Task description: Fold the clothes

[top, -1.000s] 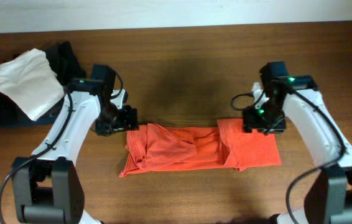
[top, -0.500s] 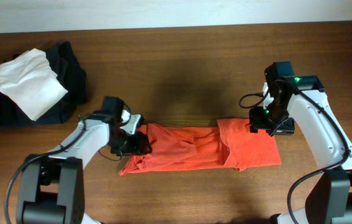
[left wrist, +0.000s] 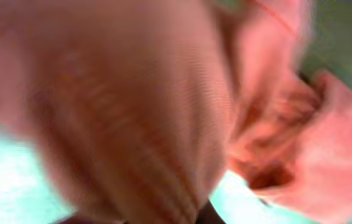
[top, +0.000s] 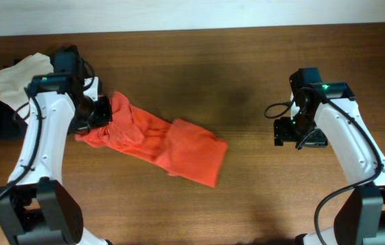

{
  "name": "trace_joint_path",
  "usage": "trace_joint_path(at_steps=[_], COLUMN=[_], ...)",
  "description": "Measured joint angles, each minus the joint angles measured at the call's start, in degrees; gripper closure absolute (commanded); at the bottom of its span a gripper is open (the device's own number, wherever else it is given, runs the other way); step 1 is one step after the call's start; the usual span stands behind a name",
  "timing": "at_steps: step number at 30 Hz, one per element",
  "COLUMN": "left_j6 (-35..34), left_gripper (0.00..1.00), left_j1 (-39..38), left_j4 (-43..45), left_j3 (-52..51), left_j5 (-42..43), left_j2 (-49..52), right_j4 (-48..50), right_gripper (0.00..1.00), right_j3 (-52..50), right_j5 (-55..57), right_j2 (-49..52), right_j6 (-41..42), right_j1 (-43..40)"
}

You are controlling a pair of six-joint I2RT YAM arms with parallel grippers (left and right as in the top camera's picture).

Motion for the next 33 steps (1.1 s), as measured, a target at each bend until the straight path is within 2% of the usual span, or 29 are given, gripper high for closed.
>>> trace_joint_path(at_steps=[4,6,9,15,17,23,26,29,31,33], left_j6=[-0.20,-0.22,-0.57,-0.83,-0.85,-1.05,-2.75,-9.07,-9.97,-10.40], left_gripper=[0.93,0.90,0.88,0.88,0.88,0.98,1.00,0.99,1.00,0.99], left_j1=[-8.37,-17.42,-26.88,-36.30,-37.55,-37.64,-32.72,-26.32,-26.75,-30.86], left_j4=[-1.22,0.46,1.20,1.18,1.16,1.66,1.11,0.52,0.26,1.20], left_j3=[0.15,0.15,0.15,0.17,0.17,0.31,3.91,8.39,7.89,2.86], left_j5=[3.21,4.52,3.98,2.89,2.73,1.75,1.64,3.19,3.58,4.39], left_j2=[0.02,0.02,0.13,5.88,6.86,7.13,7.67,7.74,7.76,7.78], right_j4=[-0.02,-0.02,-0.02,-0.22,-0.20,-0.26,-0.24,-0.26,-0.17,-0.07], right_gripper=[0.19,0.19,0.18,0.14,0.13,0.10,0.10,0.09,0.09,0.09], right_j3=[0.00,0.00,0.00,0.00,0.00,0.00,0.00,0.00,0.00,0.00], right_j5=[0.02,0.00,0.02,0.02,0.02,0.02,0.02,0.02,0.02,0.02], right_j2=[0.00,0.00,0.00,0.00,0.00,0.00,0.00,0.00,0.00,0.00], right_j6=[-0.02,0.02,0.02,0.00,0.02,-0.02,0.00,0.02,0.02,0.02], right_j1=[0.00,0.00,0.00,-0.02,0.00,-0.02,0.00,-0.02,-0.02,-0.02])
